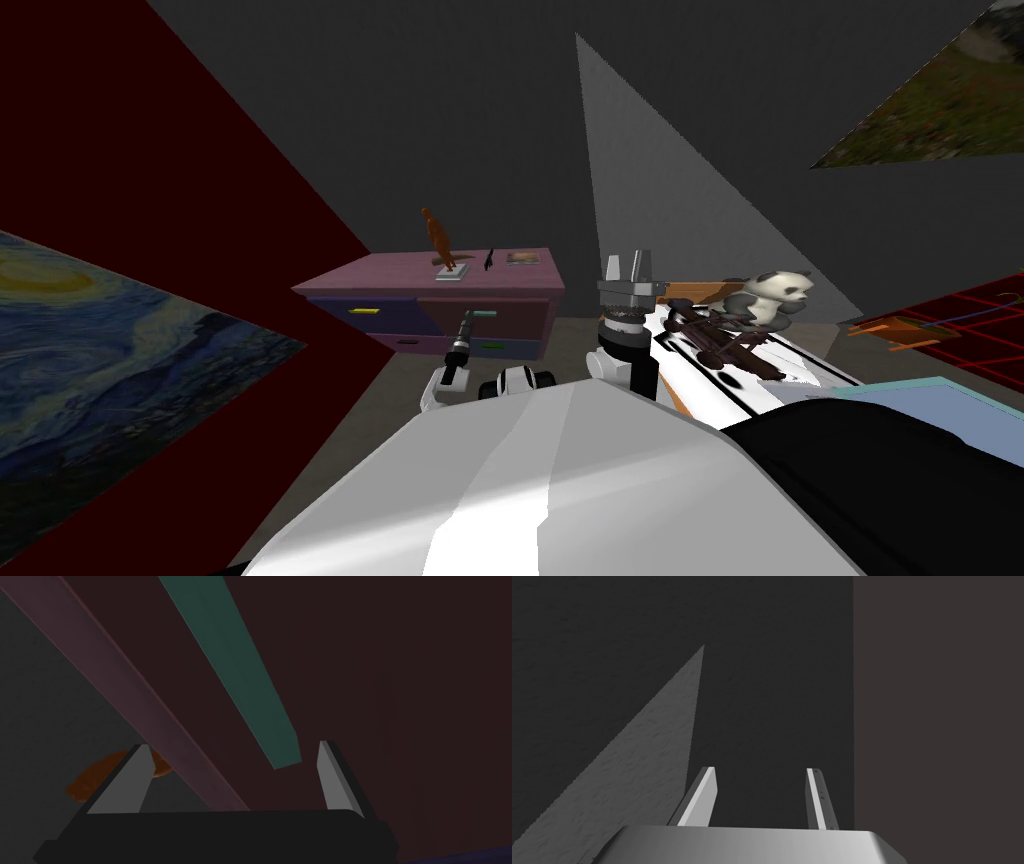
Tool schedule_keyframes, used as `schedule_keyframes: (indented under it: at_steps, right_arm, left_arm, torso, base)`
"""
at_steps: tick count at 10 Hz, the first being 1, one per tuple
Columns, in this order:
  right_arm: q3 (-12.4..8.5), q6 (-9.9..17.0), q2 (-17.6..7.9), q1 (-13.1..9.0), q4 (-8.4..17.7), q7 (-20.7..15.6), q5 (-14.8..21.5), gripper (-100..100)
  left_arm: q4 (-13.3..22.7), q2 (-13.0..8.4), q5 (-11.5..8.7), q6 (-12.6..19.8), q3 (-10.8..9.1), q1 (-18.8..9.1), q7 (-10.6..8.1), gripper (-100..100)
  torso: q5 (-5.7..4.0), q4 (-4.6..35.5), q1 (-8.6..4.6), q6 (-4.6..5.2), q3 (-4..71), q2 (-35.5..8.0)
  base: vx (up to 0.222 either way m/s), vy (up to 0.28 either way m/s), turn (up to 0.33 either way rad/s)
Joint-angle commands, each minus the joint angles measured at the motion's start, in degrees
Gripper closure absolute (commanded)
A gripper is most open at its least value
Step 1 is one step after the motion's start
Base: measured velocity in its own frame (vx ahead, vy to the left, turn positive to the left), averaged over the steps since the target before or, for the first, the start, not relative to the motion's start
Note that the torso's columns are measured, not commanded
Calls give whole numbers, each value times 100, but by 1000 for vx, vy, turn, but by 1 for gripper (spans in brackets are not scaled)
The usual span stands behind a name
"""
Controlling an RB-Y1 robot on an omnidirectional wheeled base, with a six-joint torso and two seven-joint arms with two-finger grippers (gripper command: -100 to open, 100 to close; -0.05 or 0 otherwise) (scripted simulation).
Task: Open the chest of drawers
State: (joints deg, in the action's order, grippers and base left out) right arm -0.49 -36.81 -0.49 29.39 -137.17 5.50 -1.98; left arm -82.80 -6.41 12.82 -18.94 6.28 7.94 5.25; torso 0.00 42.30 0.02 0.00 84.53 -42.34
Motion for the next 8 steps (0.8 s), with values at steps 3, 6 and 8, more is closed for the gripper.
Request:
schedule_keyframes:
  at_steps: [3,6,8]
  right_arm:
    - [0,0,0,0,0,0,0,0]
    - [0,0,0,-2,0,0,0,0]
    - [0,1,0,-3,1,0,0,0]
  left_arm:
    - [259,-54,33,56,42,-89,25,-100]
    - [127,-89,42,112,90,-19,-8,100]
    - [22,-117,49,158,130,38,-34,100]
  torso:
    - [-1,0,-1,-1,0,-1]
    - [0,5,0,0,-14,-25]
    - [2,8,8,1,-18,-27]
  base:
    - [27,-6,-18]
    - [-96,13,16]
    - [-208,48,18]
